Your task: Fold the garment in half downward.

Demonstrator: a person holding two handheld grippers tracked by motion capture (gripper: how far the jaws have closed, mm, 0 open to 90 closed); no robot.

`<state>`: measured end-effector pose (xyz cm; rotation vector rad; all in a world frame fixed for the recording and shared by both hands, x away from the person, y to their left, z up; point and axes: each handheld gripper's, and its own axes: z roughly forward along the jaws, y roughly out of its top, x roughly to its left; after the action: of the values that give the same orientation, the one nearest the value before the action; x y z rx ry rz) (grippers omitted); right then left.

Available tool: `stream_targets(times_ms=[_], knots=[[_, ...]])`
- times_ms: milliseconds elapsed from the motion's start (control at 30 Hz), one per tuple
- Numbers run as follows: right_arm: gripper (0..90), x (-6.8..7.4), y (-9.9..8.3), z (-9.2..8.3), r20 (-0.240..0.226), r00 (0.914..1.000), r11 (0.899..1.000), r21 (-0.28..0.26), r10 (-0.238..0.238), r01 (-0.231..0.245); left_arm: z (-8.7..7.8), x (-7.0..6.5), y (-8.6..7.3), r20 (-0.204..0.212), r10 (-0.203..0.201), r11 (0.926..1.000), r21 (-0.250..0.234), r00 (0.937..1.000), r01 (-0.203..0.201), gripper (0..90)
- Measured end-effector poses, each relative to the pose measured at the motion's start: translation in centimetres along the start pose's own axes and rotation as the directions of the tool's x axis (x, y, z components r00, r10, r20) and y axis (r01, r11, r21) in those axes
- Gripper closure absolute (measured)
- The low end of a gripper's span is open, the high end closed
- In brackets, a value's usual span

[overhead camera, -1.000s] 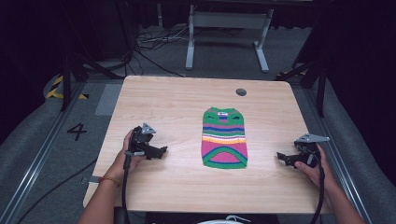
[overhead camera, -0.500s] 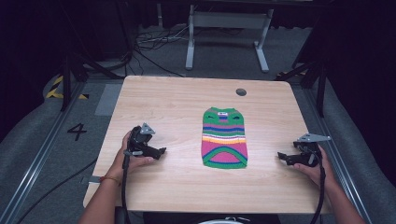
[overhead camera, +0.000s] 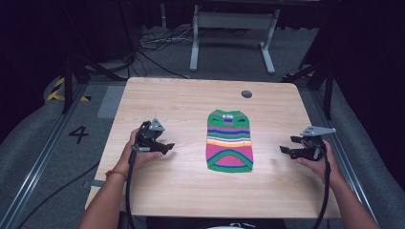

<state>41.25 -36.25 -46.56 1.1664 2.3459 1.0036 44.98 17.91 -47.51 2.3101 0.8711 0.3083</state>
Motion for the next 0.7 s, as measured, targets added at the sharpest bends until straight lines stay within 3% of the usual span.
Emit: stream_targets(times_ms=[233,300,367,533,600,700], knots=[[35.9,0.1,3.7,1.4,-0.017,0.9992,0.999,-0.002,-0.037,0.037,1.0,0.3,2.3,0.005,0.009,0.9997,-0.022,0.9999,-0.009,29.4],[37.7,0.3,4.8,2.3,-0.033,0.9984,0.999,-0.008,-0.046,0.046,1.8,0.1,3.1,0.004,0.009,0.9989,-0.046,1.0000,-0.009,29.4],[38.3,0.7,5.6,3.5,-0.048,0.9977,0.999,-0.012,-0.047,0.047,2.7,-0.4,4.0,0.027,0.008,0.9988,-0.049,0.9996,-0.007,29.0],[42.3,2.0,6.9,5.9,-0.076,0.9941,0.997,-0.024,-0.077,0.076,5.0,-1.9,6.3,0.041,0.075,0.9954,-0.063,0.9963,-0.073,29.8],[44.4,2.2,7.6,7.1,-0.084,0.9938,0.997,-0.028,-0.073,0.071,6.3,-2.1,7.4,0.059,0.063,0.9966,-0.056,0.9963,-0.060,30.9],[48.0,2.3,8.3,8.6,-0.092,0.9936,0.998,-0.029,-0.066,0.064,7.7,-2.5,8.5,0.048,0.074,0.9949,-0.072,0.9961,-0.071,32.1]])
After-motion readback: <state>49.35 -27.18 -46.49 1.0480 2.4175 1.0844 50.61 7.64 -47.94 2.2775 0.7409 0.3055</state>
